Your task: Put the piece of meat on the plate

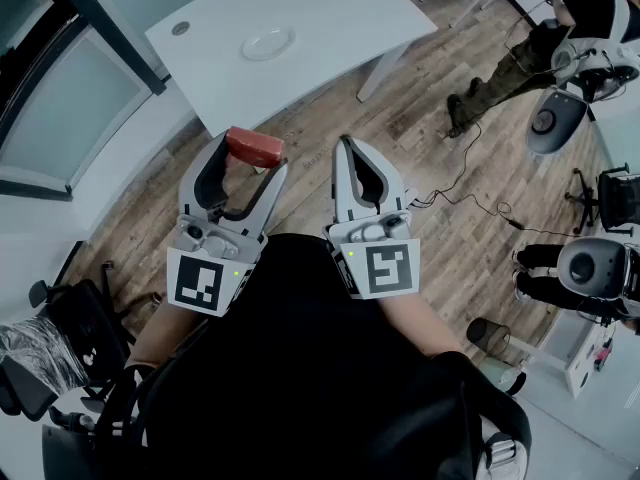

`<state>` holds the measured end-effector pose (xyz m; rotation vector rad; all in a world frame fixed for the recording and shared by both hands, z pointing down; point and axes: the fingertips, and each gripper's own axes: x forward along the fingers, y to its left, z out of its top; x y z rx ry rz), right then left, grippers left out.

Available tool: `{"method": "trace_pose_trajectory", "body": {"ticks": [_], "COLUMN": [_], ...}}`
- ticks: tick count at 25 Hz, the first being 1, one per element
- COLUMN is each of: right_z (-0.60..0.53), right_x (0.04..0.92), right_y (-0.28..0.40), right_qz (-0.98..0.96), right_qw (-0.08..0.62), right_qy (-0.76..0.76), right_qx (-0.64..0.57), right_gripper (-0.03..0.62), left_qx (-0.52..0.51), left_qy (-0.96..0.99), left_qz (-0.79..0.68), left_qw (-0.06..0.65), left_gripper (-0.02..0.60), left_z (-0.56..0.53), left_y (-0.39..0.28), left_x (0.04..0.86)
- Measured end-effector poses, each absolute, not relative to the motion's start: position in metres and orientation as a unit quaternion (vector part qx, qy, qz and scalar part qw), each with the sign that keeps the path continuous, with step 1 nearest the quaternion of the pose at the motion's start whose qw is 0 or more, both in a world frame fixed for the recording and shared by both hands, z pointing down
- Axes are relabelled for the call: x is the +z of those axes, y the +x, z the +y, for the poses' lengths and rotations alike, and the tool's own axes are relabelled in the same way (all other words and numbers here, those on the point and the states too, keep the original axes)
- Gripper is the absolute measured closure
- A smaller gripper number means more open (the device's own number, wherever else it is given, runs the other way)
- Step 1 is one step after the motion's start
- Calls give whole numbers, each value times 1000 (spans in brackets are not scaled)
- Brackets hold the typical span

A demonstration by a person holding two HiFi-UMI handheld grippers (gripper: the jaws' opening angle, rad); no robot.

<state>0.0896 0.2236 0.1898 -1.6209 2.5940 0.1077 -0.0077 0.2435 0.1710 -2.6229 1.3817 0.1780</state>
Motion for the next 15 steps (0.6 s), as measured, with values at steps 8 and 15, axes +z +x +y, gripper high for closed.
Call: {"method": "trace_pose_trajectory", "body": {"ticks": [8, 15], "right_z": [232, 238], "right_x": [194, 204], "right_y": [123, 142], "right_qz": [861, 864], "right_qw": [57, 65], "right_qy": [-504, -498], "right_qx": [25, 6], "right_gripper": [591, 591], "left_qx": [61, 51], "left_qy": [-875, -869], "left_qz": [472, 486], "left_qw": [90, 82], "left_gripper": [301, 301], "left_z": [249, 263], "left_y": [26, 42], "left_x": [169, 176]}}
